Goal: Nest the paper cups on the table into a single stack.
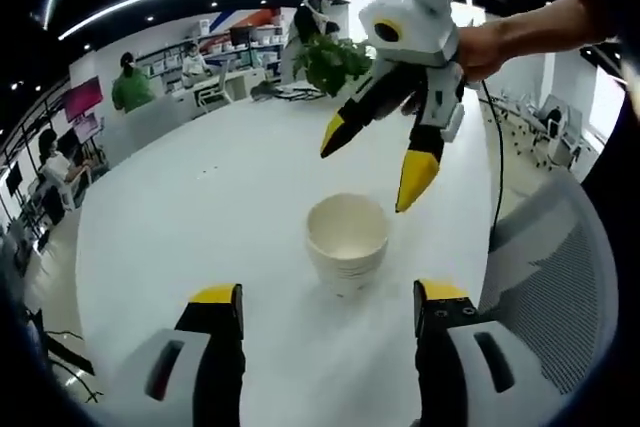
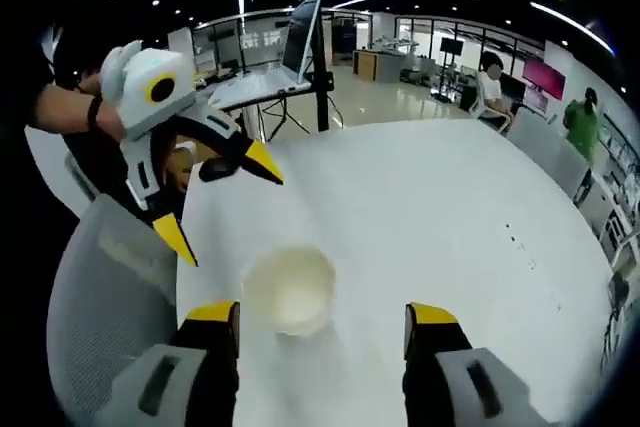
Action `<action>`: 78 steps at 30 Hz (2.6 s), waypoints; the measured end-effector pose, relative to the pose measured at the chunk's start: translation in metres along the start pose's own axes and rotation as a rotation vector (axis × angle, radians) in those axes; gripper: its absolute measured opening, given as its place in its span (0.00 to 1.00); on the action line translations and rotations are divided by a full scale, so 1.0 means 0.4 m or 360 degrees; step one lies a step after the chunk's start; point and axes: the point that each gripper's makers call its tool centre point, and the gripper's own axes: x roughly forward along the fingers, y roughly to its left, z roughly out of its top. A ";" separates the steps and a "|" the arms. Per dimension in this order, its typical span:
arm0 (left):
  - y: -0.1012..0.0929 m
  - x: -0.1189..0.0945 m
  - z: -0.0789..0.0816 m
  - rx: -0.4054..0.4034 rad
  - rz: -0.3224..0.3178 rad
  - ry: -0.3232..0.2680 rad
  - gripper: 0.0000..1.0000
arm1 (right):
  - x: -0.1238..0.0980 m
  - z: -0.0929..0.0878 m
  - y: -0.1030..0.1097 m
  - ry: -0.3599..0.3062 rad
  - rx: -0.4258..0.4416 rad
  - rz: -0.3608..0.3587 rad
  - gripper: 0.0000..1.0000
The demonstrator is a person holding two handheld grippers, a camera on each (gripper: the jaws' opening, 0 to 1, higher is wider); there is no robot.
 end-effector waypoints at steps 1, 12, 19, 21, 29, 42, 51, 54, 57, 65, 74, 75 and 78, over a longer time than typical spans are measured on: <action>-0.002 0.014 -0.005 0.0025 -0.0018 0.0018 0.68 | 0.013 -0.022 0.007 0.0057 -0.0074 0.0011 0.70; -0.036 0.087 -0.007 0.0241 -0.0162 0.0140 0.63 | 0.089 -0.045 0.032 0.0091 -0.0220 0.0044 0.66; -0.049 0.125 -0.020 0.0342 -0.0209 0.0186 0.57 | 0.111 -0.044 0.034 0.0108 -0.0288 0.0047 0.60; -0.053 0.133 -0.021 0.0358 -0.0215 0.0198 0.56 | 0.116 -0.045 0.039 0.0106 -0.0281 0.0059 0.55; -0.035 0.156 -0.035 0.0410 -0.0238 0.0229 0.39 | 0.126 -0.044 0.054 0.0094 -0.0334 0.0117 0.38; 0.030 0.187 0.012 0.0442 -0.0236 0.0218 0.38 | 0.132 -0.025 -0.047 0.0082 -0.0307 0.0061 0.37; 0.093 0.212 0.053 0.0443 -0.0200 0.0207 0.38 | 0.143 -0.007 -0.130 0.0074 -0.0259 -0.0004 0.36; 0.113 0.221 0.060 0.0442 -0.0191 0.0206 0.38 | 0.147 -0.002 -0.150 0.0070 -0.0243 -0.0020 0.35; 0.127 0.239 0.059 0.0425 -0.0190 0.0209 0.38 | 0.150 -0.007 -0.158 0.0081 -0.0236 -0.0033 0.35; 0.133 0.269 0.050 0.0392 -0.0202 0.0222 0.39 | 0.157 -0.022 -0.166 0.0111 -0.0225 -0.0041 0.35; 0.134 0.278 0.048 0.0350 -0.0204 0.0222 0.41 | 0.160 -0.025 -0.181 0.0106 -0.0201 -0.0051 0.35; 0.133 0.277 0.048 0.0344 -0.0204 0.0221 0.42 | 0.161 -0.024 -0.179 0.0108 -0.0195 -0.0050 0.35; 0.130 0.275 0.044 0.0349 -0.0206 0.0227 0.46 | 0.160 -0.022 -0.176 0.0112 -0.0194 -0.0056 0.37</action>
